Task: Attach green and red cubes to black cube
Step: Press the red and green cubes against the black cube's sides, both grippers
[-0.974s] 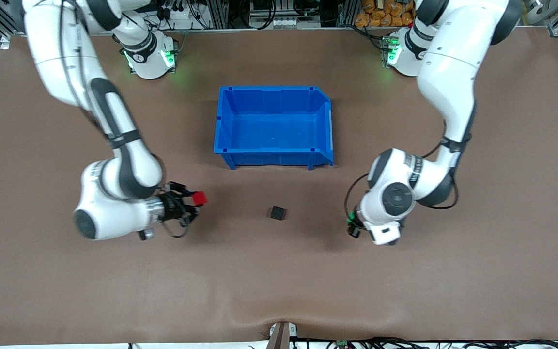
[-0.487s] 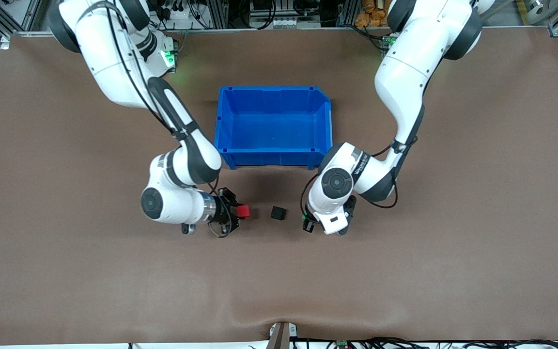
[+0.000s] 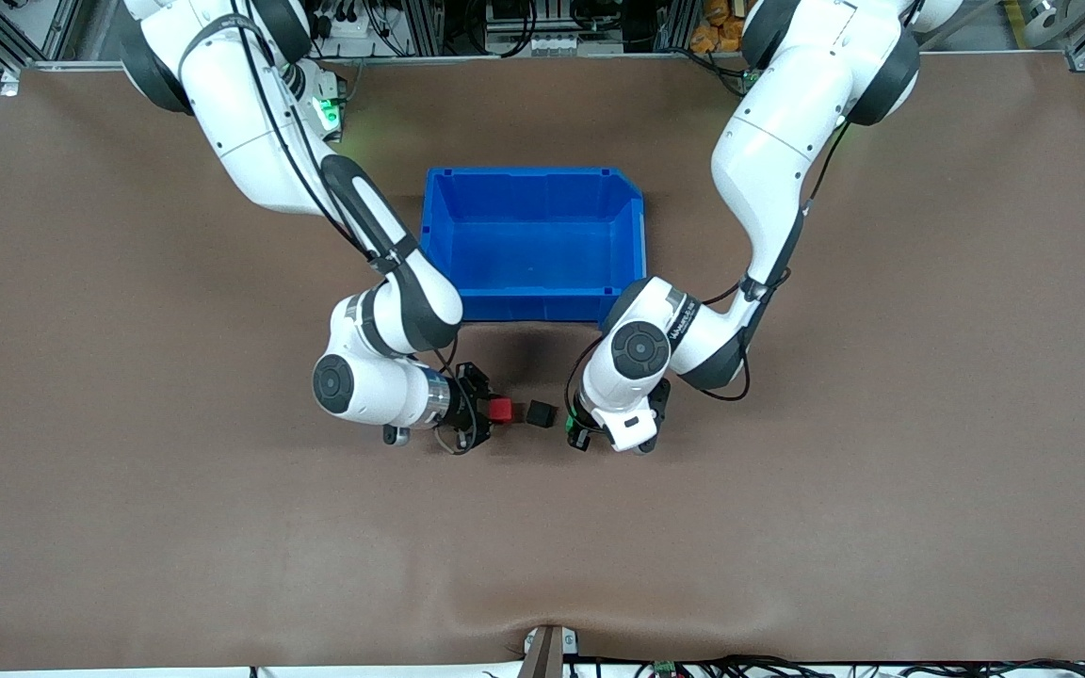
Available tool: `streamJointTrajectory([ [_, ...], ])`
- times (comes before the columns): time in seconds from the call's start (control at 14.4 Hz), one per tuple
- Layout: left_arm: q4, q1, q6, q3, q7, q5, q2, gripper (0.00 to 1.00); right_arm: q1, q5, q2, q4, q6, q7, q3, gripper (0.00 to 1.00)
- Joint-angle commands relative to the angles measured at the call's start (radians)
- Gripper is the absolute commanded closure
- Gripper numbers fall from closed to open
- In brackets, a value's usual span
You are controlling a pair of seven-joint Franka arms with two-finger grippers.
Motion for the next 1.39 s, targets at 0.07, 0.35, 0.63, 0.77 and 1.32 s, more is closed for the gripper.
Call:
streamJointTrajectory([
  [0.07,0.033,-0.021,0.021,0.004,-0.024,-0.032,0.023,1.0,0.032,0.027,0.015,0.009,0.018,0.023,-0.009,1.0],
  [0.35,0.032,-0.026,0.053,-0.005,-0.043,-0.033,0.033,0.98,0.046,0.025,0.045,0.009,0.04,0.023,-0.009,1.0],
  [0.63,0.03,-0.037,0.062,0.0,-0.043,-0.031,0.039,0.0,0.058,0.025,0.055,0.01,0.103,0.084,-0.009,0.54],
  [0.77,0.027,-0.051,0.067,0.009,-0.041,-0.029,0.039,0.0,0.062,0.011,0.055,0.01,0.103,0.106,-0.01,0.16],
  [1.32,0.013,0.05,-0.041,0.009,-0.043,-0.014,-0.097,0.0,-0.001,-0.179,-0.033,0.023,-0.006,0.089,-0.035,0.0],
])
